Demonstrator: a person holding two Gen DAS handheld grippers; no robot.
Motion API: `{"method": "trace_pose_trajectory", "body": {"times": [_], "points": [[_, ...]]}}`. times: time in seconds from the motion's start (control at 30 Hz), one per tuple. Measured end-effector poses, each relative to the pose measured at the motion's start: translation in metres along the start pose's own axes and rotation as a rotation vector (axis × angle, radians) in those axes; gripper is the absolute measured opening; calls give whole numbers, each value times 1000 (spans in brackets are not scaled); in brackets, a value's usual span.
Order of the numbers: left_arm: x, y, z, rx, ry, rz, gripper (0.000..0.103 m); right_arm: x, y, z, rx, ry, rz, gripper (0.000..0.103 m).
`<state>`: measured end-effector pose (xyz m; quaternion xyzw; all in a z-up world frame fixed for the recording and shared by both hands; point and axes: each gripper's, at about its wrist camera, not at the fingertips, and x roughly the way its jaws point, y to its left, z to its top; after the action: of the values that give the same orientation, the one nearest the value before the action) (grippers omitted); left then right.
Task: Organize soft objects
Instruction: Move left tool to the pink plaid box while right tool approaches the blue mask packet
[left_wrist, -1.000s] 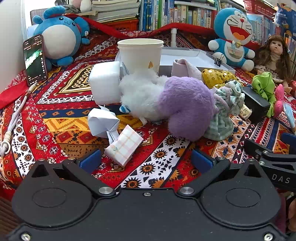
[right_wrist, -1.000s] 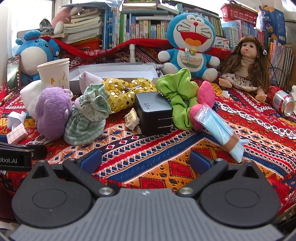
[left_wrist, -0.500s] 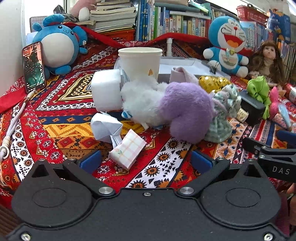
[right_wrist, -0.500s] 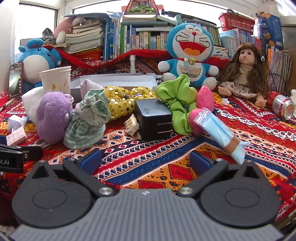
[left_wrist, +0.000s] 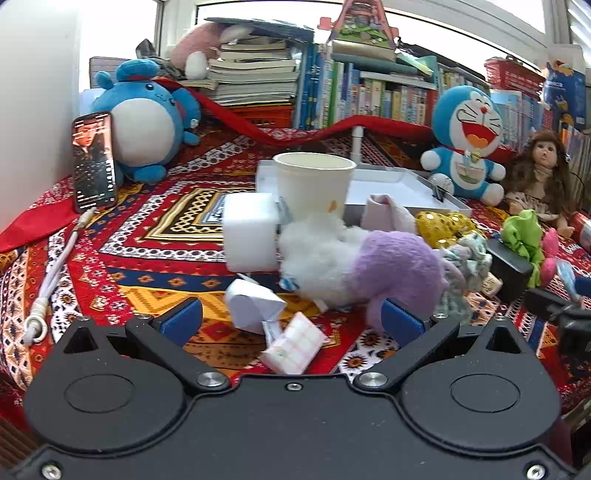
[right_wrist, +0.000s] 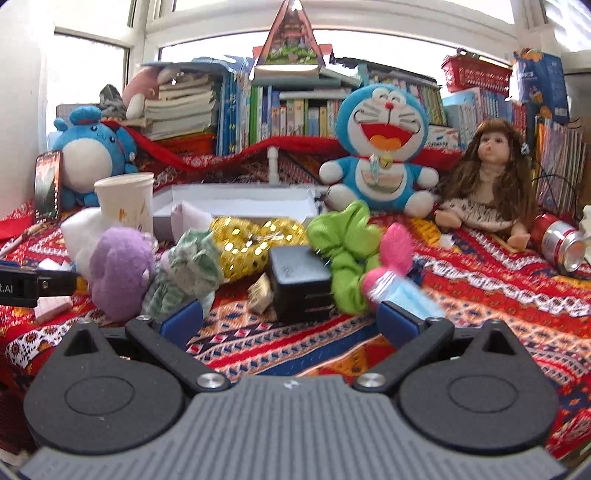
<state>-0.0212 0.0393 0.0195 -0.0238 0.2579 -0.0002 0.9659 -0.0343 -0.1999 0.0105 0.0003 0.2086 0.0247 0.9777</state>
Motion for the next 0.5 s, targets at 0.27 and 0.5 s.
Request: {"method": "trace_pose_trajectory", "body": {"times": [0.27, 0.5], "points": [[-4, 8, -8, 6, 13, 19, 103, -4, -27, 6, 24, -27, -107, 103], [-6, 8, -13, -6, 39, 9, 95, -1, -57, 3, 107, -13, -168, 103]]}}
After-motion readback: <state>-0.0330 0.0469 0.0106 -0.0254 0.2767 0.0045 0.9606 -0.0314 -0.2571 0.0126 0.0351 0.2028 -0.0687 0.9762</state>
